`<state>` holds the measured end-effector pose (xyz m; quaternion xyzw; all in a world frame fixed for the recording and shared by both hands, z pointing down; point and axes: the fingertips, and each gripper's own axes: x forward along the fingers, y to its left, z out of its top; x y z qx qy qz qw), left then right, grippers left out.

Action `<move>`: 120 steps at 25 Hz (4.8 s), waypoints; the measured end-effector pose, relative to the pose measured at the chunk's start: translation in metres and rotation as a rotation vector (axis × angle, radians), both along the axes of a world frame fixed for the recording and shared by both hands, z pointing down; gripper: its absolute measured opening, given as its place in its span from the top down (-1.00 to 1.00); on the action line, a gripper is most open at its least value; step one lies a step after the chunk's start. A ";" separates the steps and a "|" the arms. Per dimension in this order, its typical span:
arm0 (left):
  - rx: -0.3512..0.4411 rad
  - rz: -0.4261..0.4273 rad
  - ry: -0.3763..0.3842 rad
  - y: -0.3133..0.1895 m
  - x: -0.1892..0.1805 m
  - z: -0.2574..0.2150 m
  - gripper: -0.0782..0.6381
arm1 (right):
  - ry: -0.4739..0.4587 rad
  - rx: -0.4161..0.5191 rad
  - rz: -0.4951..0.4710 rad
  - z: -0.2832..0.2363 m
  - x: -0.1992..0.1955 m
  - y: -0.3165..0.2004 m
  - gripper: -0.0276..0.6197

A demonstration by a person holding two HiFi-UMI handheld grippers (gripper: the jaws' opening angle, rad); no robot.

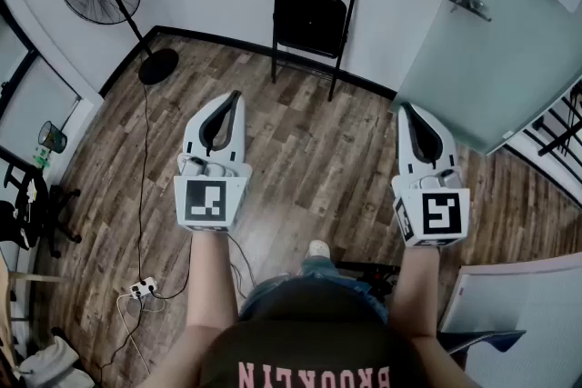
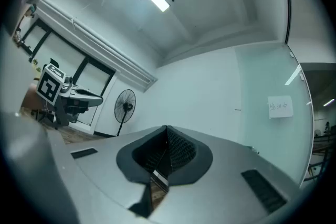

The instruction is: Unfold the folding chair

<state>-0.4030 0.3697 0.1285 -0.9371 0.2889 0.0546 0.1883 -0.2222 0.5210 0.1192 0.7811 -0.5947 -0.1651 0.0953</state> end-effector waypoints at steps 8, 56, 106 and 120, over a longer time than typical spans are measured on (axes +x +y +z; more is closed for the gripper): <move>0.012 -0.003 -0.020 0.006 -0.002 0.002 0.79 | 0.077 -0.021 0.034 0.004 -0.003 0.004 0.91; -0.214 -0.006 -0.035 -0.177 0.199 0.058 -0.81 | -0.158 -0.116 -0.075 0.066 0.206 -0.180 -0.86; -0.260 -0.127 -0.145 -0.536 0.437 0.098 -0.76 | -0.254 -0.224 0.048 0.110 0.493 -0.522 -0.85; -0.377 -0.230 -0.207 -0.614 0.571 0.141 -0.76 | -0.296 -0.296 -0.096 0.139 0.625 -0.634 -0.84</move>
